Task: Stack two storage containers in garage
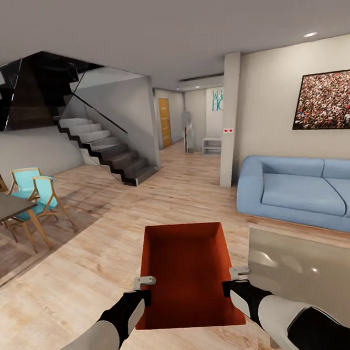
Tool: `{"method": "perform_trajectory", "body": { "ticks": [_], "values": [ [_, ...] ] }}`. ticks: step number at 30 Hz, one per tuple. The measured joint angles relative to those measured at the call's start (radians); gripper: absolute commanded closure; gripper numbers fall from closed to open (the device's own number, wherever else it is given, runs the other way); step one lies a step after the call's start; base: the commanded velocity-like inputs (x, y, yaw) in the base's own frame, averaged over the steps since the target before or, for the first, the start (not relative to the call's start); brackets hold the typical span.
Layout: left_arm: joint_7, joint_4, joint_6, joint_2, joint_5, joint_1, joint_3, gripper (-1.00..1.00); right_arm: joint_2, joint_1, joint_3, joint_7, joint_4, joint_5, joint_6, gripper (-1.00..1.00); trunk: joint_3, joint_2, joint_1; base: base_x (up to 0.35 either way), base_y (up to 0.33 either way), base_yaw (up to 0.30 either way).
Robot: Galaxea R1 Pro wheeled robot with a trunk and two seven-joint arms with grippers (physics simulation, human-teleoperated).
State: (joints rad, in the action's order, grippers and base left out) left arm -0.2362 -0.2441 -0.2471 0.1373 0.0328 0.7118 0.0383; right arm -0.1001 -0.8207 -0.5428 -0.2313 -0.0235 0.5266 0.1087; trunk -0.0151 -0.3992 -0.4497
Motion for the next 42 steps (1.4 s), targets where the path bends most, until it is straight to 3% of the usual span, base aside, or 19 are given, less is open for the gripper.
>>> {"method": "perform_trajectory", "body": {
  "ticks": [7, 42],
  "values": [
    [0.0, 0.0, -0.003, 0.0, 0.0, 0.0, 0.0, 1.0, 0.0, 0.0, 0.0, 0.0, 0.0, 0.0, 0.002, 1.0, 0.0, -0.001, 0.001, 0.075, 0.0, 0.0],
    [0.0, -0.001, -0.003, 0.0, 0.0, 0.0, 0.0, 1.0, 0.0, 0.0, 0.001, 0.0, 0.0, 0.0, 0.001, 1.0, 0.0, 0.0, 0.001, 0.32, 0.0, 0.0]
  ]
}}
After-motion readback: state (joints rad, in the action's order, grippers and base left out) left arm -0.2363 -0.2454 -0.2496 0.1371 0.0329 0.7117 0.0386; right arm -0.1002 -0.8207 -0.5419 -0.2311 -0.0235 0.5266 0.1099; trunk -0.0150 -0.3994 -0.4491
